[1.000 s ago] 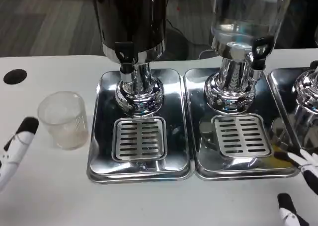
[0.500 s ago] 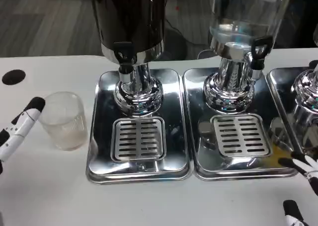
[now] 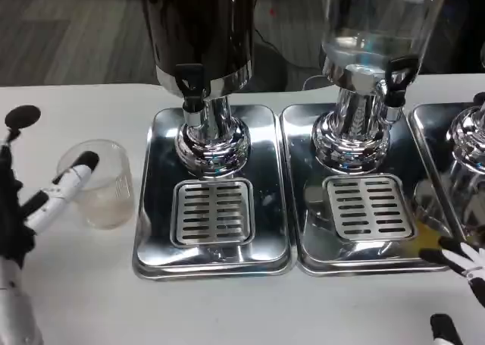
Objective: Grasp the cup under the faucet to collect the drink, then remove the cup.
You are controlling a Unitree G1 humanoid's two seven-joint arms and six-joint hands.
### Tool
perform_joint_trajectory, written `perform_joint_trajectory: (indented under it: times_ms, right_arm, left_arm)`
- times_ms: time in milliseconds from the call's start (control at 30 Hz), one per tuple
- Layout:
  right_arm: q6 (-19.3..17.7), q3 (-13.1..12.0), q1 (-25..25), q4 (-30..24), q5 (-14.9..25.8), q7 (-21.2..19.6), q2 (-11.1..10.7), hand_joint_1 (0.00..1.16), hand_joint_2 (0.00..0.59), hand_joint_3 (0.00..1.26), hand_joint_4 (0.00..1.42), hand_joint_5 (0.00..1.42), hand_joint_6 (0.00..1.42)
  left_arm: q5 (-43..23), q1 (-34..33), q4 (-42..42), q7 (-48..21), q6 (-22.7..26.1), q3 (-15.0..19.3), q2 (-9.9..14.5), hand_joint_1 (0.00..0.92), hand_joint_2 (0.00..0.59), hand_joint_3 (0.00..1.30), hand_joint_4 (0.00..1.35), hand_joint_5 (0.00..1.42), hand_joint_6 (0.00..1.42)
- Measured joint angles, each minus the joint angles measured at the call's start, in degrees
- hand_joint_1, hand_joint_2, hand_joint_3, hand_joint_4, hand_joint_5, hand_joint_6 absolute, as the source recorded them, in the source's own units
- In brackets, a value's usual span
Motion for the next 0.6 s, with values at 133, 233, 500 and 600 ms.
perform_joint_trajectory:
  times_ms: [133,233,500,600]
  right_arm:
    - [-1.1,-0.2,0.3,0.0,0.6,0.5,0.0,0.53,0.454,0.24,0.11,0.07,0.0]
    - [-1.5,-0.5,0.4,0.0,1.2,0.8,0.0,0.52,0.454,0.24,0.11,0.07,0.0]
    - [-3.2,-1.3,0.8,0.2,2.2,1.9,0.0,0.52,0.454,0.25,0.11,0.07,0.0]
    - [-3.9,-1.4,0.8,0.6,2.5,2.2,0.0,0.52,0.454,0.25,0.11,0.07,0.0]
  left_arm:
    - [0.2,-2.3,3.7,-0.3,1.2,-2.6,0.2,0.124,0.042,0.21,0.21,0.48,0.45]
    - [0.2,-3.7,5.4,-0.4,1.8,-4.4,0.3,0.133,0.045,0.22,0.22,0.49,0.46]
    - [0.9,-6.1,7.3,-0.4,4.1,-7.5,1.3,0.212,0.07,0.24,0.26,0.54,0.49]
    - [2.1,-6.7,7.3,-0.4,4.8,-8.6,1.6,0.245,0.065,0.24,0.27,0.55,0.5]
